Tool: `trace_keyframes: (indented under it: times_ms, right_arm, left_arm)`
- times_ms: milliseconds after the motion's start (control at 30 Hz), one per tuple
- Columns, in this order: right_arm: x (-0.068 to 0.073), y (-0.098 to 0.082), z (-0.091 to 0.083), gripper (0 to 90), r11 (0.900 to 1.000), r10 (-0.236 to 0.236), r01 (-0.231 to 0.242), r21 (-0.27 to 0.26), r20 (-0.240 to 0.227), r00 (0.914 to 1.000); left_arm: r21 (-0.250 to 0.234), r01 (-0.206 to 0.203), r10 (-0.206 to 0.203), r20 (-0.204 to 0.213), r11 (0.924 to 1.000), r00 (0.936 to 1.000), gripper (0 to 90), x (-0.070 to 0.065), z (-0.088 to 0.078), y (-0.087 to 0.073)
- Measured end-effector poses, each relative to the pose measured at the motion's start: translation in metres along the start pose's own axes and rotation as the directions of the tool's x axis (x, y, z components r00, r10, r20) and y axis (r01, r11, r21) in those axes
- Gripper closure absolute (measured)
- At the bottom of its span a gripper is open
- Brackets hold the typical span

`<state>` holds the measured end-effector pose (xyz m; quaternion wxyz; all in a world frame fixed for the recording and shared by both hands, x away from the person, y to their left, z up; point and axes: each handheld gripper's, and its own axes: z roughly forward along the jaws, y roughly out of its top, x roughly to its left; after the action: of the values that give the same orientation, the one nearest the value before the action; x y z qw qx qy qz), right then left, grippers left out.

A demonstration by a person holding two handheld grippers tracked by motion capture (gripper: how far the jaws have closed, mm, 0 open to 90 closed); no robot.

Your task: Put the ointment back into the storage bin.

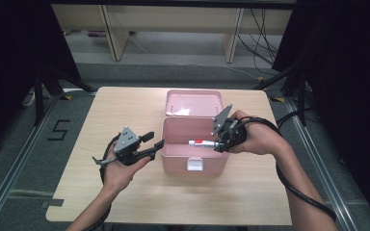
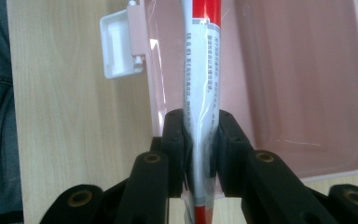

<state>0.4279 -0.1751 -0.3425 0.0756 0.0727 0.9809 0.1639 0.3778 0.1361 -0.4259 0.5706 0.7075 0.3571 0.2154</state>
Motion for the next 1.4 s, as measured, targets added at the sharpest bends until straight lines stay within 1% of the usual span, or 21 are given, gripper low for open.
trace_keyframes:
  times_ms: [33, 100, 133, 200, 267, 300, 333, 400, 467, 533, 600, 667, 800, 867, 967, 1000, 1133, 1200, 1233, 1333, 1400]
  right_arm:
    - [-0.001, 0.0, 0.001, 77.0, 1.0, -0.007, 0.007, -0.005, -0.001, 1.0]
    - [0.001, 0.001, 0.001, 77.0, 0.999, 0.035, -0.035, 0.016, 0.004, 0.9994]
    - [0.0, 0.001, 0.002, 77.0, 1.0, 0.008, -0.008, 0.007, -0.001, 1.0]
    - [0.001, 0.002, 0.003, 77.0, 0.999, 0.033, -0.033, 0.018, 0.002, 0.9995]
    - [0.0, 0.003, 0.006, 77.0, 1.0, -0.004, 0.005, 0.008, -0.011, 0.9999]
    - [0.002, 0.003, 0.005, 77.0, 0.999, 0.04, -0.039, 0.026, -0.008, 0.9992]
    - [0.0, 0.004, 0.007, 77.0, 1.0, -0.008, 0.008, 0.01, -0.013, 0.9999]
    - [0.002, 0.004, 0.009, 77.0, 0.999, 0.033, -0.033, 0.027, -0.013, 0.9994]
    - [0.0, 0.005, 0.012, 77.0, 1.0, 0.0, 0.0, 0.019, -0.021, 0.9998]
    - [0.002, 0.005, 0.013, 77.0, 0.999, 0.033, -0.033, 0.03, -0.022, 0.9992]
    - [-0.002, 0.006, 0.016, 77.0, 1.0, -0.018, 0.018, 0.01, -0.025, 0.9995]
    - [0.001, 0.006, 0.016, 77.0, 0.999, 0.023, -0.022, 0.03, -0.027, 0.9994]
    - [0.001, 0.006, 0.017, 77.0, 0.999, 0.032, -0.032, 0.029, -0.027, 0.9991]
    - [-0.001, 0.005, 0.018, 77.0, 0.999, 0.002, -0.001, 0.043, -0.019, 0.9998]
    - [0.002, 0.005, 0.02, 76.9, 0.999, 0.035, -0.034, 0.037, -0.031, 0.9989]
    - [-0.001, 0.006, 0.021, 76.9, 1.0, -0.011, 0.012, 0.022, -0.032, 0.9994]
    - [0.001, 0.005, 0.022, 76.9, 0.999, 0.027, -0.026, 0.036, -0.029, 0.9992]
    - [0.0, 0.004, 0.022, 76.9, 0.998, 0.012, -0.01, 0.055, -0.023, 0.9997]
    - [-0.003, 0.005, 0.024, 76.9, 0.999, -0.037, 0.038, 0.037, -0.026, 0.999]
    - [-0.001, 0.004, 0.026, 76.9, 0.999, 0.008, -0.006, 0.032, -0.039, 0.9992]
    - [-0.003, 0.004, 0.027, 76.9, 0.999, -0.028, 0.03, 0.038, -0.035, 0.999]
  left_arm:
    - [0.0, -0.001, 0.001, 0.0, 1.0, 1.0, 48.5, 0.0, 0.0, 0.0]
    - [-0.001, 0.0, 0.0, 0.0, 1.0, 1.0, 48.5, 0.0, 0.0, 0.0]
    - [-0.001, 0.0, 0.0, -0.001, 1.0, 1.0, 48.5, 0.0, 0.0, 0.0]
    - [-0.001, 0.0, 0.0, 0.0, 1.0, 1.0, 48.5, 0.0, 0.0, 0.0]
    - [-0.001, 0.001, -0.001, 0.0, 1.0, 1.0, 48.5, 0.0, 0.0, -0.001]
    - [0.0, 0.001, -0.001, 0.0, 1.0, 1.0, 48.5, 0.0, 0.0, -0.001]
    - [0.0, 0.001, -0.001, -0.001, 1.0, 1.0, 48.5, 0.0, 0.0, -0.001]
    - [0.001, 0.0, 0.0, -0.001, 1.0, 1.0, 48.5, 0.0, 0.0, -0.001]
    - [0.0, 0.001, -0.001, -0.001, 1.0, 1.0, 48.5, 0.001, 0.0, -0.001]
    - [0.0, 0.002, -0.002, -0.001, 1.0, 1.0, 48.4, 0.001, 0.0, -0.001]
    - [0.001, 0.002, -0.002, -0.002, 1.0, 1.0, 48.5, 0.001, -0.001, -0.001]
    - [0.001, 0.002, -0.002, -0.001, 1.0, 1.0, 48.5, 0.001, -0.001, -0.001]
    - [0.002, 0.004, -0.004, -0.001, 1.0, 1.0, 48.5, 0.001, 0.0, -0.003]
    - [0.002, 0.005, -0.005, -0.001, 1.0, 1.0, 48.5, 0.001, 0.0, -0.003]
    - [0.002, 0.005, -0.005, -0.001, 1.0, 1.0, 48.5, 0.0, 0.0, -0.003]
    - [0.002, 0.005, -0.005, 0.0, 1.0, 1.0, 48.5, 0.0, 0.0, -0.003]
    - [0.003, 0.007, -0.007, 0.001, 1.0, 1.0, 48.4, 0.0, 0.0, -0.003]
    - [0.002, 0.006, -0.007, 0.0, 1.0, 1.0, 48.5, 0.0, 0.0, -0.003]
    - [0.002, 0.006, -0.006, 0.0, 1.0, 1.0, 48.4, 0.0, 0.0, -0.003]
    - [0.003, 0.005, -0.005, 0.0, 1.0, 1.0, 48.4, 0.0, 0.0, -0.003]
    - [0.003, 0.006, -0.006, 0.0, 1.0, 1.0, 48.5, 0.001, 0.0, -0.003]
